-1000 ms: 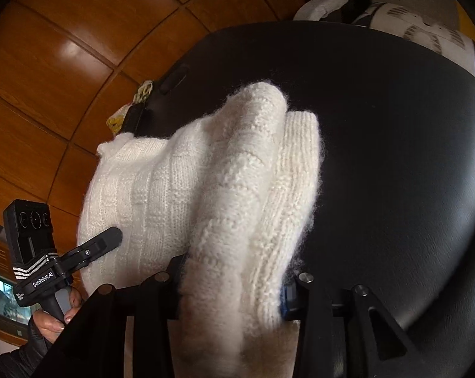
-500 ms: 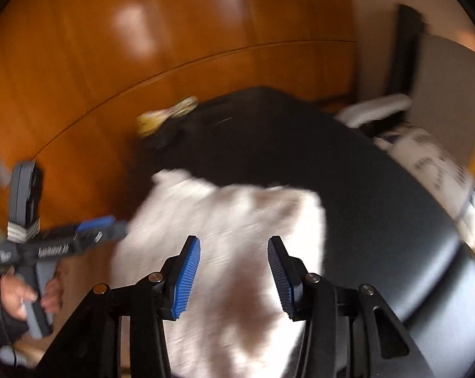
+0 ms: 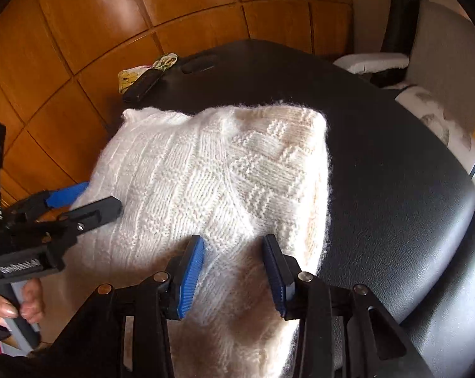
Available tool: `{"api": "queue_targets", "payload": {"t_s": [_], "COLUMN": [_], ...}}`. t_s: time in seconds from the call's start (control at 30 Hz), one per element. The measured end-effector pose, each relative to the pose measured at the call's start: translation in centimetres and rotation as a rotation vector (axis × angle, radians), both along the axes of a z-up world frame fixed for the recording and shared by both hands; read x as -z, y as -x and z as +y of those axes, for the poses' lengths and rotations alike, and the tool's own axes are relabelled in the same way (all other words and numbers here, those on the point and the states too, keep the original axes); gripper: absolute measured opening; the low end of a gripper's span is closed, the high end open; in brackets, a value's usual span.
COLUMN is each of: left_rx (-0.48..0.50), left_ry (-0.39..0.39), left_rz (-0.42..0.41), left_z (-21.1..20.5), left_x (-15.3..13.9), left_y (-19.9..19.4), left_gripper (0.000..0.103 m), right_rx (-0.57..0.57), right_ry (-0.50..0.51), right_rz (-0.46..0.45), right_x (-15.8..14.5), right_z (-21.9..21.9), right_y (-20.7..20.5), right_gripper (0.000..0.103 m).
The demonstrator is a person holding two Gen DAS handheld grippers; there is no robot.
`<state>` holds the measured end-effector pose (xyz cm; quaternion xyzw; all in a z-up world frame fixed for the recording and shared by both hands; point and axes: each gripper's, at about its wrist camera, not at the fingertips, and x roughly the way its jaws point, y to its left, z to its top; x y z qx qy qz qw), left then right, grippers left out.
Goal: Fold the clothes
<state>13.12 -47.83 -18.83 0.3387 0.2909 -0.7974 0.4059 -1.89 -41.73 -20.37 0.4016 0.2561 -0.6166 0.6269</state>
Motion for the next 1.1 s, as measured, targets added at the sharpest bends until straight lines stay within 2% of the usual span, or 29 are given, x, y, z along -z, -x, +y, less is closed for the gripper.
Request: {"api": "queue_targets", "payload": {"t_s": [0.2,0.23,0.3,0.43,0.6,0.7,0.77,1.0,1.1], "left_rx": [-0.053,-0.067,-0.094,-0.149,-0.168,-0.212,-0.199,-0.152,-0.139], "left_ry": [0.031,0.051,0.092,0.169,0.115,0.168,0.228,0.26,0.266], "left_rz": [0.015,0.006,-0.012,-0.049,0.018,-0.065,-0.094,0.015,0.023], "left_z": [0.8,1.3,2.2,4.1,5.7,6.6,7.4,8.8,8.8], "left_x": [-1.5,-2.1,-3.3,-5.7,-7.6,-8.8,-9.6,-11.9,-12.4], "left_y": [-1.5,-2.0,-3.0,-5.0,-7.1,-7.6,-7.6,-8.6,-8.7], "left_gripper": [0.079,0.08,0.091,0.096,0.095,0.091,0.091,0.092,0.092], "right_rx": [0.092,0.109,0.13,0.137,0.113,0.099,0.091,0.072,0.071], "right_ry": [0.033,0.047,0.088,0.118,0.109,0.102,0.099,0.091,0.081], "right_rz": [0.13,0.143,0.144,0.154,0.146,0.155,0.162,0.188,0.192], "right_x": [-2.8,-3.4,-4.8,-6.1,-6.0,-6.0,-6.1,-6.3,-6.2], "right_z": [1.2,1.6,2.3,3.3,4.1,4.5,4.5,4.4,4.7], "right_y": [-2.3,-2.7,-3.6,-5.5,-7.3,-8.1,-8.5,-9.3,-9.2], "right_gripper": [0.04,0.04,0.04,0.04,0.04,0.04,0.04,0.04,0.04]}}
